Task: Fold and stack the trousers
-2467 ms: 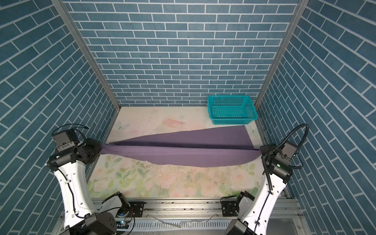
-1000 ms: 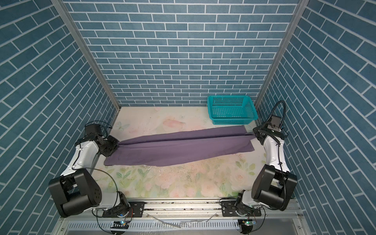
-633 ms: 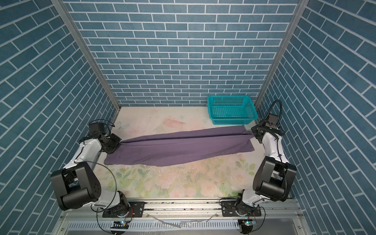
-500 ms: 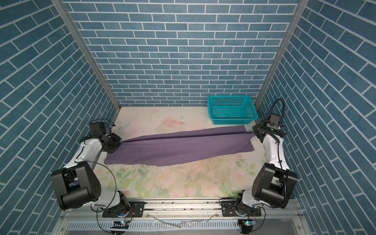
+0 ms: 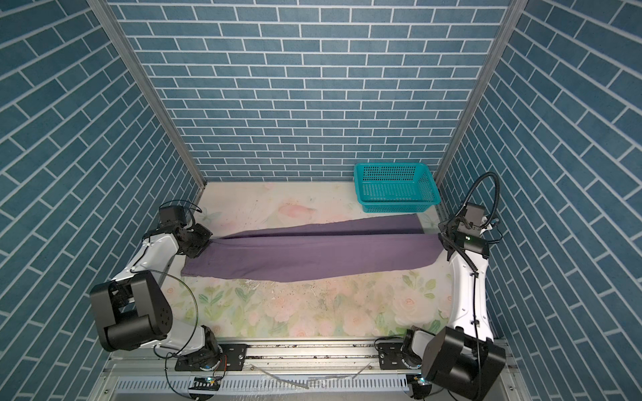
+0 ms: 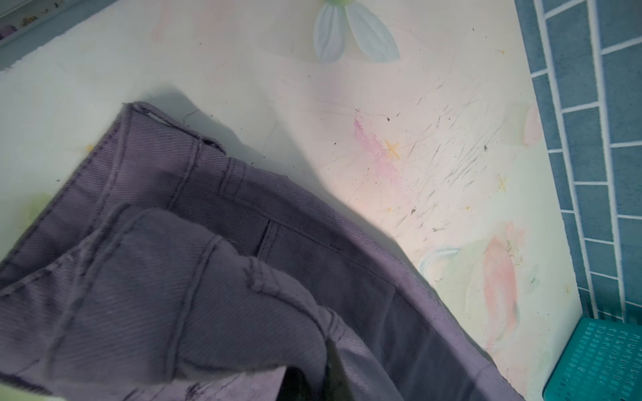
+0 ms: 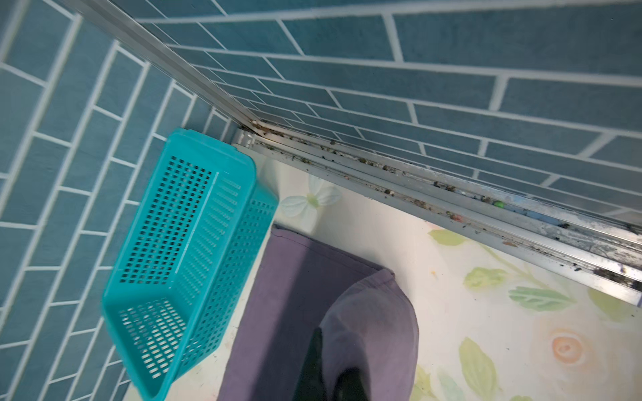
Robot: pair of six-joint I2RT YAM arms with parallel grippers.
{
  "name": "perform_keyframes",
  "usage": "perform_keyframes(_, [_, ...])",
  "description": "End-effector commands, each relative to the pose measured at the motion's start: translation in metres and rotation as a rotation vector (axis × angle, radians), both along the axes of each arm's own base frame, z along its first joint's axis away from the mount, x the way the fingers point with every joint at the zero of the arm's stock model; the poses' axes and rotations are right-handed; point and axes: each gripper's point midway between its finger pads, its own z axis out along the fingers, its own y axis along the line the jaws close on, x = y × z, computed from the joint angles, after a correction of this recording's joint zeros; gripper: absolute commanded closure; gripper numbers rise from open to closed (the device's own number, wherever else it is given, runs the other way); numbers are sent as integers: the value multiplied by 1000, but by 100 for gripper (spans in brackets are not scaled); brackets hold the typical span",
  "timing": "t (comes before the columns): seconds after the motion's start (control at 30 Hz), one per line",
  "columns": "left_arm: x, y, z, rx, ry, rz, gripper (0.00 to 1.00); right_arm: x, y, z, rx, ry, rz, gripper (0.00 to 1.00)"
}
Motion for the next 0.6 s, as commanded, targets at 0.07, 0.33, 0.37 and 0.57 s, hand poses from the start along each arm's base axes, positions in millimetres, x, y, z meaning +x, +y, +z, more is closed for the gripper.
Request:
perform_keyframes(0.07, [33, 28, 18, 176, -54, 57, 100, 34, -48, -16, -122, 29, -95, 100])
perform_keyframes(0.33, [39, 35, 2, 190, -6, 78, 100, 87, -60, -37, -87, 38, -71, 100])
perform_keyframes(0.37, [40, 35, 0, 189, -1, 78, 100, 91, -61, -40, -81, 39, -68, 100])
perform_keyframes(0.57, [45, 36, -11, 181, 24, 69, 100, 116, -57, -42, -49, -29, -24, 100])
